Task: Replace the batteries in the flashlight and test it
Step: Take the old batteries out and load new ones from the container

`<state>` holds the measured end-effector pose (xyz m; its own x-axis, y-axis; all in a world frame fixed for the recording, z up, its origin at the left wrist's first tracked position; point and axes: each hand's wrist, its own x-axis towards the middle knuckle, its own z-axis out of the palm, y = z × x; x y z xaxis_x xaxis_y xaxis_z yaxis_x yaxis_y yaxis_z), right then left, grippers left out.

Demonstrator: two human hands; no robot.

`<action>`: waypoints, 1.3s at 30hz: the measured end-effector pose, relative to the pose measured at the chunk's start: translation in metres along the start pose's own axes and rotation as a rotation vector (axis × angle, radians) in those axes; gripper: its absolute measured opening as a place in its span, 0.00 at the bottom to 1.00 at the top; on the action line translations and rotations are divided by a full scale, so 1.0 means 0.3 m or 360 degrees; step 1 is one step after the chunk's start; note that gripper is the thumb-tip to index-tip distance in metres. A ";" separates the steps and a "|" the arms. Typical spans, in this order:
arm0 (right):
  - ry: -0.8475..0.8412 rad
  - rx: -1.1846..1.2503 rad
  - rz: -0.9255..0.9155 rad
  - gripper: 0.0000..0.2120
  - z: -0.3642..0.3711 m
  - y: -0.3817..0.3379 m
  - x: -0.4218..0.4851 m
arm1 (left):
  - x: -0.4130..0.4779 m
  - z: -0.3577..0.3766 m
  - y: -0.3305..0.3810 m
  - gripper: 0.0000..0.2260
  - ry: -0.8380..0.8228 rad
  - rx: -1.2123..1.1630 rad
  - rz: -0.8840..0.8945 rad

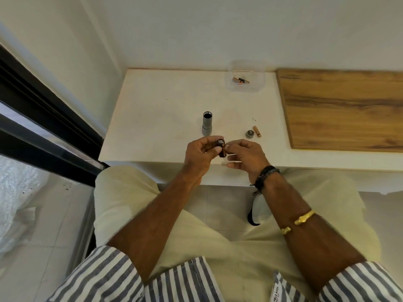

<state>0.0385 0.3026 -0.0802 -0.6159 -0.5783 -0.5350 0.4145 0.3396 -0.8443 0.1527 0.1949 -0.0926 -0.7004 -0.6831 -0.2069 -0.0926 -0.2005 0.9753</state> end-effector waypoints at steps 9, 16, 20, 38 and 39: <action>-0.0102 0.0148 0.0048 0.04 0.004 -0.013 -0.011 | -0.006 -0.005 -0.004 0.14 0.0012 0.0221 0.0102; -0.0182 0.0250 0.0145 0.02 0.004 -0.007 -0.015 | -0.016 -0.010 -0.003 0.14 0.0056 0.0338 0.0168; -0.0202 0.0304 0.0168 0.02 0.014 -0.003 -0.012 | -0.022 -0.012 -0.001 0.13 0.0069 0.0389 0.0249; -0.0096 0.0297 0.0090 0.02 0.018 -0.007 -0.018 | -0.017 0.001 -0.022 0.12 0.0098 0.0365 0.0235; -0.0081 0.0274 0.0055 0.01 0.018 -0.009 -0.017 | -0.016 0.000 -0.024 0.12 0.0108 0.0348 0.0229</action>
<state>0.0442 0.3007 -0.0750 -0.5664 -0.6067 -0.5577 0.5461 0.2304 -0.8054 0.1566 0.1996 -0.0987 -0.6692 -0.7405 -0.0624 -0.1514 0.0537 0.9870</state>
